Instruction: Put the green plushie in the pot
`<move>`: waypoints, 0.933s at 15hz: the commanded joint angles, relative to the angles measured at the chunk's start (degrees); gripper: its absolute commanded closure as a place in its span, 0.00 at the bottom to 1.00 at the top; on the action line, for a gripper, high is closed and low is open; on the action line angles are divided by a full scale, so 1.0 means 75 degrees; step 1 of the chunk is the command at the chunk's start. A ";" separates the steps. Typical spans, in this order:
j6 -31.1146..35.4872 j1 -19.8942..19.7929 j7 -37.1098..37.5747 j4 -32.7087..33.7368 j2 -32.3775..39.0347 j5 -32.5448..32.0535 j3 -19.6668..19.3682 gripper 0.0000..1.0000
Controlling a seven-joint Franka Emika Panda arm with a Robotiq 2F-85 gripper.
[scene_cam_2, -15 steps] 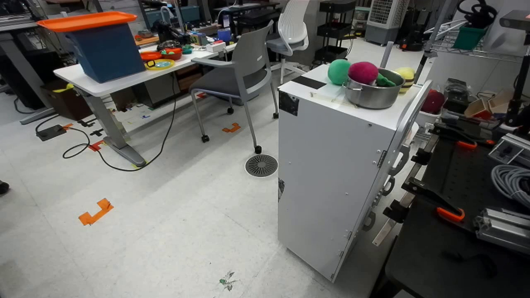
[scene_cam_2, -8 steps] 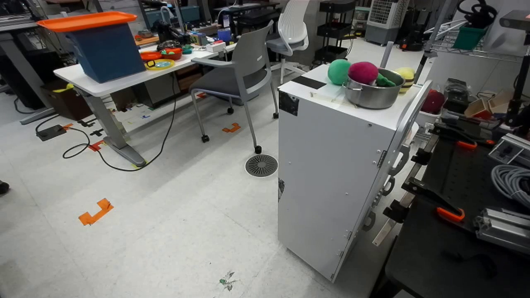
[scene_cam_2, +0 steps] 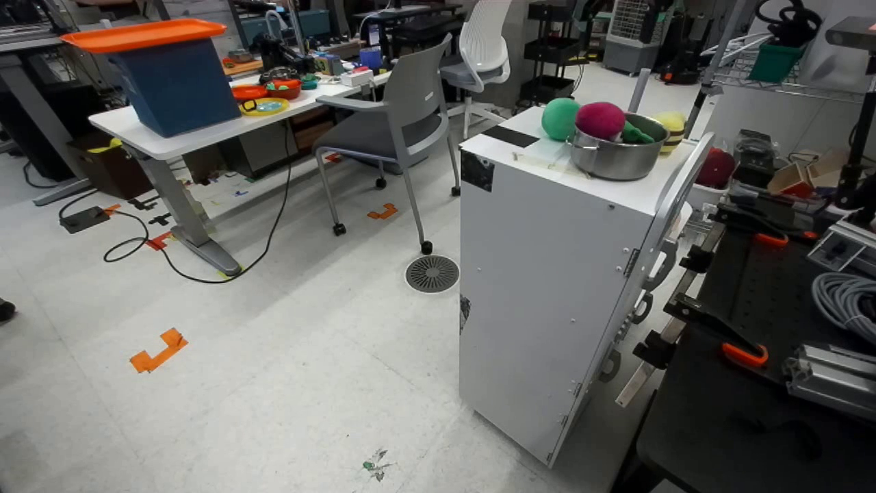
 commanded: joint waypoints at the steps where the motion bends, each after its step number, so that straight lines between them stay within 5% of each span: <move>1: 0.0120 0.0218 0.0226 0.0212 0.0308 -0.0183 -0.0119 0.00; 14: 0.0926 0.0319 0.0181 0.0315 0.0917 0.0423 -0.0155 0.00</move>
